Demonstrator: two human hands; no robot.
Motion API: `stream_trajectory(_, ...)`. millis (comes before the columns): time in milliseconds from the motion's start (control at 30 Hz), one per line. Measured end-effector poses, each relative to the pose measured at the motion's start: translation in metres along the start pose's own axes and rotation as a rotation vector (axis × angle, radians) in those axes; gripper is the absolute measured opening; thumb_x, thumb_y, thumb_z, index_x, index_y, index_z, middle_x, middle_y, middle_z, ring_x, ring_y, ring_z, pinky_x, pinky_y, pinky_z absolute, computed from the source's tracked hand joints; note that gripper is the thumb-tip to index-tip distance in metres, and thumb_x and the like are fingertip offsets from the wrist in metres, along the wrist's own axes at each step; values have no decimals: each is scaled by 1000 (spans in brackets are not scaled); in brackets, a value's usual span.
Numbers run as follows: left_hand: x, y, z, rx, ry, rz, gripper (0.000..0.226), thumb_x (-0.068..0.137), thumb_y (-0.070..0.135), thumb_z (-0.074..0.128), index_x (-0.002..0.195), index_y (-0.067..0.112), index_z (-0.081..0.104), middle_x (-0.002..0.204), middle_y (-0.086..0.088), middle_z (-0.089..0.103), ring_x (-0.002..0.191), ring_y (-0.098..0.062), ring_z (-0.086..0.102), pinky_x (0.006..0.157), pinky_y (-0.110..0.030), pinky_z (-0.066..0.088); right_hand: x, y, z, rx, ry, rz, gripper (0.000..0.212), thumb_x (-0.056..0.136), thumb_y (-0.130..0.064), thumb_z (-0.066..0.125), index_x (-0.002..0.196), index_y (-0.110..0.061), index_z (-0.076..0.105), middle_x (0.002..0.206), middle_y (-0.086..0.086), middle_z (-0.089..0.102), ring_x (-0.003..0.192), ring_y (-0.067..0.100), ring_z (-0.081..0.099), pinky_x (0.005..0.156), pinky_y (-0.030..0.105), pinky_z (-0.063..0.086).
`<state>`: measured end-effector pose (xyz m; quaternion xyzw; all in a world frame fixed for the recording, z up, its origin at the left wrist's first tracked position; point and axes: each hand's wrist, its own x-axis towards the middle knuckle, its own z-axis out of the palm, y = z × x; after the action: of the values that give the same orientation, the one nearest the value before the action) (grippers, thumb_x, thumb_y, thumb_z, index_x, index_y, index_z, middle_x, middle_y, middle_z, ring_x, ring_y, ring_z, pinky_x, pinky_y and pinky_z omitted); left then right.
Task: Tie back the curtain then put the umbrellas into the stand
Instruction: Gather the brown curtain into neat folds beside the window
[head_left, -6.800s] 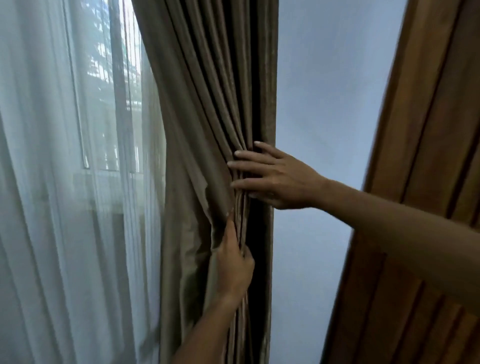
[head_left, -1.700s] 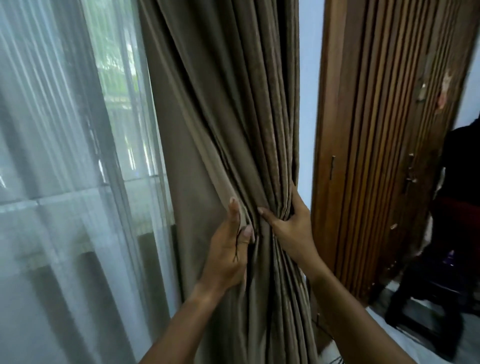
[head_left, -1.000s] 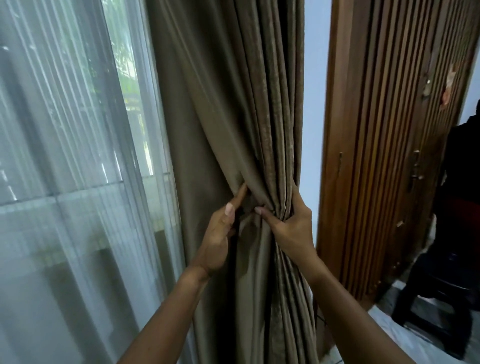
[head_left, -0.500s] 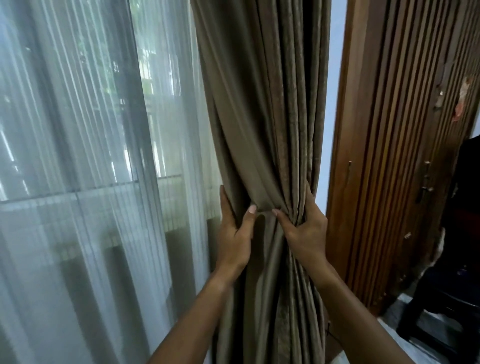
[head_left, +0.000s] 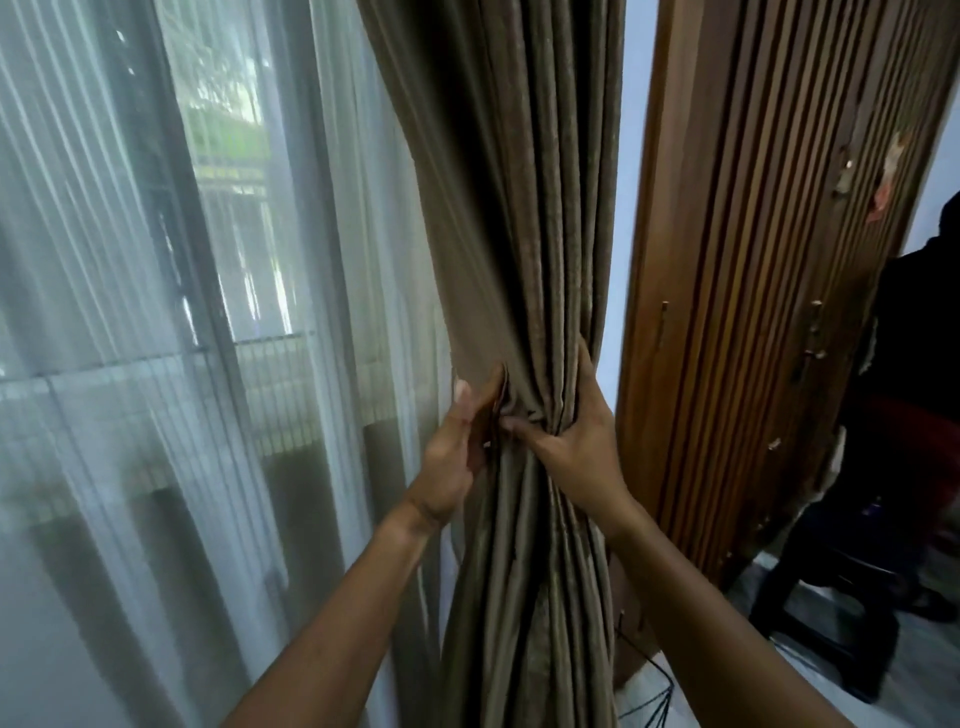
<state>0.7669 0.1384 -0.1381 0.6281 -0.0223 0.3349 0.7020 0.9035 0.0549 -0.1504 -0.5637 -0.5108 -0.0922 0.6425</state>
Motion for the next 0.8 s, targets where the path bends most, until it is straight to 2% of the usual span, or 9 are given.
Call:
stream_trajectory(67, 8, -3, 8, -52, 2, 4, 106, 78, 71, 67, 151, 1, 36, 152, -13, 48, 144, -23, 43, 124, -40, 26, 7, 7, -13, -4, 24, -19, 107, 76, -35, 87, 160, -28, 22, 158, -7, 43, 145, 7, 42, 121, 39, 37)
stream_trajectory(133, 16, -6, 20, -75, 46, 22, 107, 78, 70, 66, 151, -2, 35, 154, -18, 44, 146, -27, 39, 124, -42, 24, 15, 16, -23, -21, 61, -50, 102, 79, -30, 86, 158, -33, 23, 156, -7, 45, 143, 7, 45, 119, 38, 40)
stream_trajectory(200, 27, -16, 34, -110, 61, 39, 93, 87, 65, 58, 149, -1, 39, 152, -18, 47, 145, -27, 41, 122, -39, 30, 24, 26, -34, -33, 87, -68, 98, 81, -24, 85, 157, -37, 24, 154, -12, 47, 139, 0, 47, 116, 32, 41)
stream_trajectory(333, 44, -44, 75, -147, 163, 25, 60, 97, 49, 51, 139, 7, 57, 141, -14, 60, 133, -22, 56, 107, -32, 48, 46, 51, -63, -6, 65, -63, 93, 84, -16, 82, 159, -28, 28, 144, -33, 43, 131, -15, 45, 111, 19, 39)
stream_trajectory(433, 55, -82, 107, 286, 294, 57, 41, 108, 32, 34, 148, 29, 46, 152, 13, 48, 142, -2, 41, 123, -36, 28, 63, 68, -91, 50, -2, -43, 91, 86, -12, 79, 157, -34, 27, 141, -37, 40, 129, -22, 40, 109, 8, 36)
stream_trajectory(500, 63, -107, 130, 535, 349, 54, 41, 109, 30, 35, 145, 48, 28, 150, 37, 28, 140, 21, 22, 126, -25, 14, 76, 80, -110, 86, -66, -42, 91, 86, -9, 78, 153, -39, 24, 143, -33, 39, 128, -28, 36, 107, 2, 32)
stream_trajectory(533, 68, -117, 139, 598, 365, 52, 45, 109, 30, 36, 147, 49, 21, 152, 40, 20, 141, 23, 16, 126, -22, 11, 82, 86, -120, 102, -109, -39, 91, 87, -10, 78, 152, -40, 23, 144, -32, 40, 128, -28, 36, 107, 1, 32)
stream_trajectory(700, 86, -138, 162, 837, 396, 103, 68, 106, 34, 45, 154, 47, -1, 167, 23, 0, 152, 6, 2, 126, -28, 11, 103, 99, -154, 206, -350, -5, 93, 86, -16, 80, 160, -25, 24, 153, -11, 49, 137, -5, 47, 115, 23, 40)
stream_trajectory(800, 84, -149, 165, 880, 479, 100, 72, 103, 39, 50, 151, 54, -2, 167, 21, 0, 153, 2, 2, 127, -38, 15, 106, 98, -163, 232, -453, -3, 96, 80, -21, 84, 158, -24, 28, 139, -25, 52, 128, -16, 49, 107, 11, 42)
